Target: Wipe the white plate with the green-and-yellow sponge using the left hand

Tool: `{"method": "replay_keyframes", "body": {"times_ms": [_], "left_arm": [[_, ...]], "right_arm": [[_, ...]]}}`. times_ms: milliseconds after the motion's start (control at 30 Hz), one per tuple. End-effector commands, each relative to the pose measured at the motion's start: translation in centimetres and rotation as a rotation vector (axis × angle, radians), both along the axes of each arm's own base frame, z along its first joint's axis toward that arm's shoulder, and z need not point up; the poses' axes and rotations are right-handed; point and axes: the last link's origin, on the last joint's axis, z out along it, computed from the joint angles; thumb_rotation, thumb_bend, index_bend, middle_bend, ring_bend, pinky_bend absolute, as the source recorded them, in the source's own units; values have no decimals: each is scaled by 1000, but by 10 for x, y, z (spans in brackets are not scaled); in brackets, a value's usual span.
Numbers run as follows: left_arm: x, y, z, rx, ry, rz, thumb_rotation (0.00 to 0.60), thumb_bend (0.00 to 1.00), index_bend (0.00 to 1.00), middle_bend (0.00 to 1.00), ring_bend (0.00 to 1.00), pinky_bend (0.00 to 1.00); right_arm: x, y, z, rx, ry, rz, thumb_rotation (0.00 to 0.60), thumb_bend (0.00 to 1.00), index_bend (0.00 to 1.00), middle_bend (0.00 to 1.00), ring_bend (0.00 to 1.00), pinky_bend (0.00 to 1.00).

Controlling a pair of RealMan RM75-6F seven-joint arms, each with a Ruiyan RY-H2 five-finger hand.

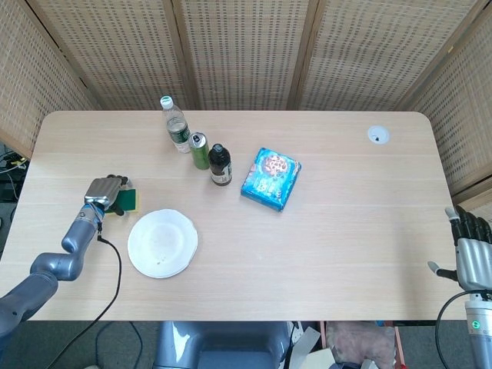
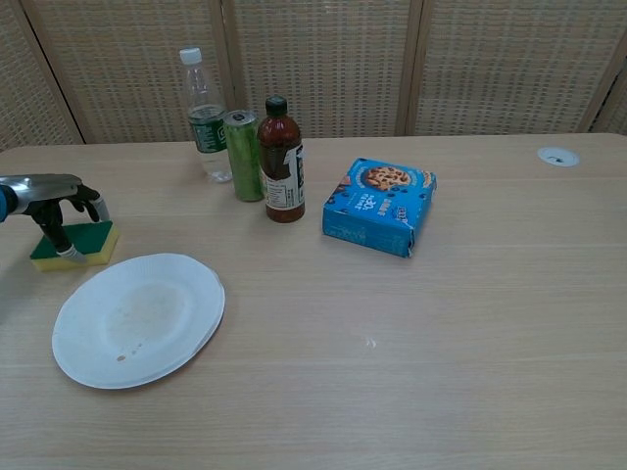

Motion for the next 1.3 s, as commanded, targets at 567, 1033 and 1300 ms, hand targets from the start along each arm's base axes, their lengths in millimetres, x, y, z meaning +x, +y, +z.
{"method": "replay_keyframes", "body": {"times_ms": [567, 1033, 1300], "left_arm": [[9, 2, 24, 90, -124, -45, 600, 5, 499, 405, 310, 480], [71, -79, 50, -147, -173, -430, 600, 28, 507, 405, 310, 479], [82, -113, 11, -296, -224, -443, 600, 29, 521, 405, 310, 480]], "right_arm": [[-1, -1, -1, 5, -6, -3, 600, 0, 0, 0, 0, 0], [2, 2, -3, 10, -5, 8, 600, 0, 0, 0, 0, 0], [2, 4, -1, 6, -6, 9, 600, 0, 0, 0, 0, 0]]}}
